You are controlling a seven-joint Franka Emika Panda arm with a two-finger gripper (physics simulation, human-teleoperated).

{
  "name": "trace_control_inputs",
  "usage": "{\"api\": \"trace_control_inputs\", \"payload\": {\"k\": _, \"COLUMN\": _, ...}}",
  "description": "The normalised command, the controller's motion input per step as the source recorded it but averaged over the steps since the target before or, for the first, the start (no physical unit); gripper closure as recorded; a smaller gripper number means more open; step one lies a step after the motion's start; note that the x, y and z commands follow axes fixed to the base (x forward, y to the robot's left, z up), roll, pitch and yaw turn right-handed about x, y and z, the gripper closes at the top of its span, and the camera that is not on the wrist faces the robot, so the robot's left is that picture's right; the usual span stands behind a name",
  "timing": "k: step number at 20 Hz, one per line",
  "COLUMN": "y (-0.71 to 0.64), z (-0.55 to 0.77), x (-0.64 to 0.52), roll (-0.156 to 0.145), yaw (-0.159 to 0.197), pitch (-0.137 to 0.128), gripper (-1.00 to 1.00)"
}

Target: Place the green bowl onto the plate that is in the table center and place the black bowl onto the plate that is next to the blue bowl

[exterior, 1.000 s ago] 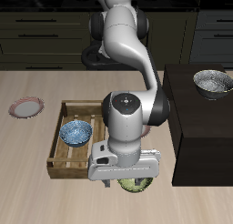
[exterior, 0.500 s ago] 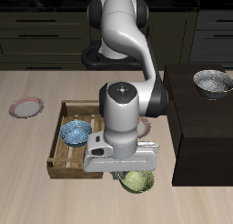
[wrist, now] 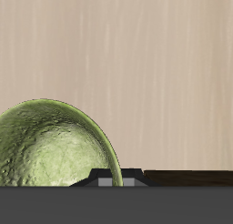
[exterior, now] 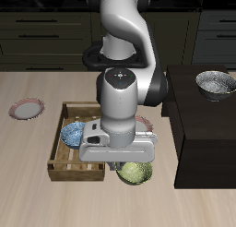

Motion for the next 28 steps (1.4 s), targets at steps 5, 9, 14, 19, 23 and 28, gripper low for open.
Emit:
{"api": "trace_control_inputs", "payload": {"k": 5, "y": -0.19, "z": 0.22, "x": -0.32, "roll": 0.003, "yaw": -0.024, "pitch": -0.035, "gripper": 1.0}}
{"api": "trace_control_inputs", "payload": {"k": 9, "y": -0.1, "z": 0.12, "x": -0.32, "roll": 0.004, "yaw": 0.034, "pitch": -0.022, "gripper": 1.0}}
{"api": "trace_control_inputs", "payload": {"k": 14, "y": -0.2, "z": 0.18, "x": -0.41, "roll": -0.008, "yaw": -0.006, "pitch": -0.046, "gripper": 1.0}}
{"api": "trace_control_inputs", "payload": {"k": 19, "y": -0.03, "z": 0.03, "x": -0.23, "roll": 0.067, "yaw": -0.035, "pitch": 0.0, "gripper": 1.0}}
{"api": "trace_control_inputs", "payload": {"k": 23, "y": 0.0, "z": 0.07, "x": -0.34, "roll": 0.052, "yaw": -0.03, "pitch": -0.018, "gripper": 1.0}}
{"api": "trace_control_inputs", "payload": {"k": 28, "y": 0.14, "z": 0.0, "x": -0.45, "roll": 0.032, "yaw": -0.013, "pitch": 0.004, "gripper": 1.0}}
